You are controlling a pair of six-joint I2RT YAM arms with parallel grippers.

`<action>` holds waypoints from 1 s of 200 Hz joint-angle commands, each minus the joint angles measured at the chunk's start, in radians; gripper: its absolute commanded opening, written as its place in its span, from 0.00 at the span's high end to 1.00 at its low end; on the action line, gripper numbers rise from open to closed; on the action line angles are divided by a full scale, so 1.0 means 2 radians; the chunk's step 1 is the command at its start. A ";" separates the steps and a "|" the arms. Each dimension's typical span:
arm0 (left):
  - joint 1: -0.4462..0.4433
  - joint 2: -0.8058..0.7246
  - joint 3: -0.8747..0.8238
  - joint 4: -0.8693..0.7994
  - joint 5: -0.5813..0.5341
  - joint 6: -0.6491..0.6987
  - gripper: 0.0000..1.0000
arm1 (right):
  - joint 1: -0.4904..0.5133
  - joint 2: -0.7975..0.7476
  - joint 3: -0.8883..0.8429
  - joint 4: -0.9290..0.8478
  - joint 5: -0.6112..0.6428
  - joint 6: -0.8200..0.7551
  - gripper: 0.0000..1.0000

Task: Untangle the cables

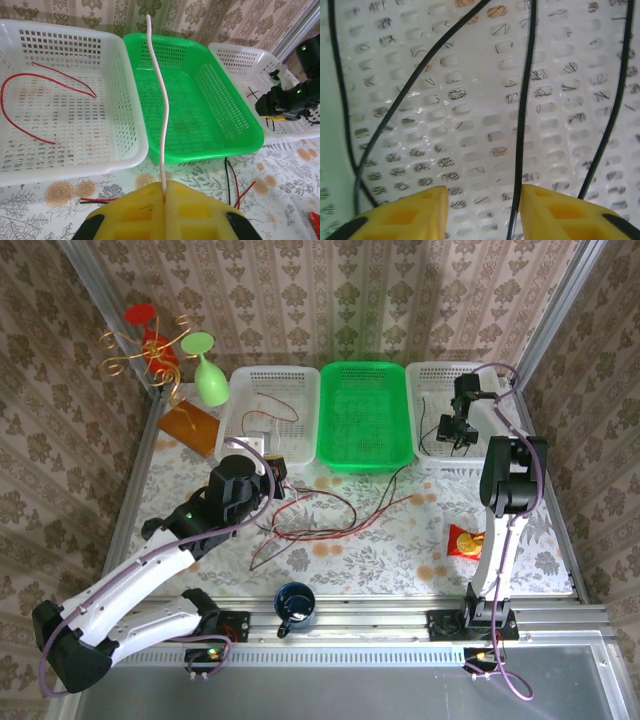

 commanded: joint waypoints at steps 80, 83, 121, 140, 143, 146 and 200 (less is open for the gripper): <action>0.008 0.044 0.093 -0.008 0.050 0.044 1.00 | 0.001 -0.214 -0.060 -0.001 -0.056 0.030 0.08; 0.010 0.047 0.098 -0.005 0.052 0.045 1.00 | 0.002 -0.222 -0.064 0.000 -0.058 0.033 0.08; 0.017 0.103 0.184 0.013 0.086 0.060 1.00 | 0.011 -0.315 -0.148 0.040 -0.089 0.065 0.07; 0.017 0.140 0.245 0.010 0.107 0.071 1.00 | 0.012 -0.363 -0.201 0.073 -0.108 0.090 0.07; 0.017 0.147 0.254 0.010 0.112 0.073 1.00 | 0.012 -0.369 -0.209 0.078 -0.110 0.095 0.07; 0.018 0.153 0.267 0.008 0.117 0.075 1.00 | 0.013 -0.376 -0.216 0.080 -0.113 0.100 0.07; 0.019 0.265 0.457 0.006 0.168 0.135 1.00 | 0.014 -0.475 -0.317 0.144 -0.144 0.148 0.07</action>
